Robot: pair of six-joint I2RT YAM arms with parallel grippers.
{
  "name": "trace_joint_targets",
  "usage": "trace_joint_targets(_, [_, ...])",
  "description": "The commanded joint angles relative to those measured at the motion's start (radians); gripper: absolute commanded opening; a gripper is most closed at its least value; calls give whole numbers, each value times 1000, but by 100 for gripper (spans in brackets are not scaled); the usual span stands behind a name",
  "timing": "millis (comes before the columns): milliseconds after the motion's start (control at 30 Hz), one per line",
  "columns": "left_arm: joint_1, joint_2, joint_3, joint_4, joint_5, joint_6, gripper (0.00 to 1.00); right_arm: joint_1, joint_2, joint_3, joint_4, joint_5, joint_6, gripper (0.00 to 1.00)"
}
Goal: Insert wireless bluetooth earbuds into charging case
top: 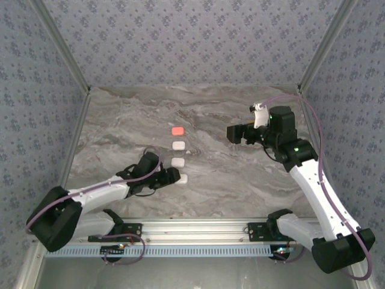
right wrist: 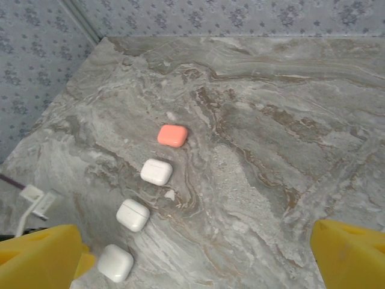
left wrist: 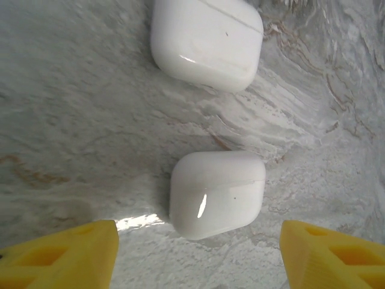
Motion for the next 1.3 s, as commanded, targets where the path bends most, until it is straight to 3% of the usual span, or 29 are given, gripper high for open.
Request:
trace_joint_targets(0, [15,-84,51,-130,-103,58,73,-17,-28,-1,-46,60,-2,100])
trace_joint_targets(200, [140,-226,149,-252,-187,242,83,-66,-70,-57,-36,192,26,100])
trace_joint_targets(400, [360,-286,268,-300,-291,485,87,-125,-167,-231,68,479,82,100])
trace_joint_targets(467, [393,-290,274,-265,-392,587,88,-155,-192,-308,118,528,69,100])
trace_joint_targets(533, [405,-297,223,-161,-528,684,90,-193,-215,-430,225,467,-65,100])
trace_joint_targets(600, [428,-298,150,-35,-581,767,91,-205,-227,-530,321,476,-113,100])
trace_joint_targets(767, [515,-218,7,212,-522,873,91,-261,-220,-745,543,556,-100,100])
trace_joint_targets(900, [538,-115,-68,412,-474,929,92,-330,-230,-888,786,492,-113,100])
trace_joint_targets(1100, [562,69,-138,738,-405,979,93,-382,-160,-918,961,385,-151,100])
trace_joint_targets(1267, [578,203,-106,869,-321,1049,94,-377,22,-873,1089,303,-160,100])
